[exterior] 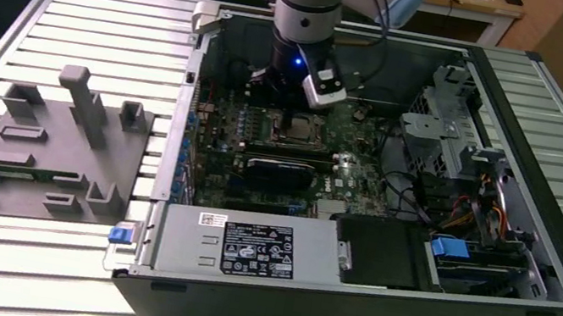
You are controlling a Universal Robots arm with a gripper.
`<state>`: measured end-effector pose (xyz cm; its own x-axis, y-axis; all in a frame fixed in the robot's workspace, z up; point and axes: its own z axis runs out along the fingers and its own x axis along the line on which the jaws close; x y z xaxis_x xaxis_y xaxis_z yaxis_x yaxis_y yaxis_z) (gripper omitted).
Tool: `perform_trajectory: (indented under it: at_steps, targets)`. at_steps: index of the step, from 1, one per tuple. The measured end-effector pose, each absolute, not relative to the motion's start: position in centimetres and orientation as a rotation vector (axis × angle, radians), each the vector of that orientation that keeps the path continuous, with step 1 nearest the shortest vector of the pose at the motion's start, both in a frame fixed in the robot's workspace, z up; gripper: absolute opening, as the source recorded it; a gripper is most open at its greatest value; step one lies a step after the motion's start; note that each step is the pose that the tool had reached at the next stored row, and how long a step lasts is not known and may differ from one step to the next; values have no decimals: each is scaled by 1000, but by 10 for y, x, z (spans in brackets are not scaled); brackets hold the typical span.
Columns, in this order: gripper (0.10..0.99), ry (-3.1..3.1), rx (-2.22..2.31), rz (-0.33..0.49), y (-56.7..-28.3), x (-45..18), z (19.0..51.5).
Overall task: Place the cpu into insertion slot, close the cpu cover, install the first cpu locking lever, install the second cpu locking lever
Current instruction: 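Close the cpu cover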
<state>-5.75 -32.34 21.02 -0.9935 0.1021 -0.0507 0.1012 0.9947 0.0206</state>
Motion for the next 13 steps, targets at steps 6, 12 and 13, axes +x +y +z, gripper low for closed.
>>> perform_trajectory:
  at_steps: [6,12,13]
  targets:
    - [102,3085,122,29,-323,-62,206]
    - [102,3084,97,30,-323,-68,203]
    - [102,3084,94,30,-323,-68,202]
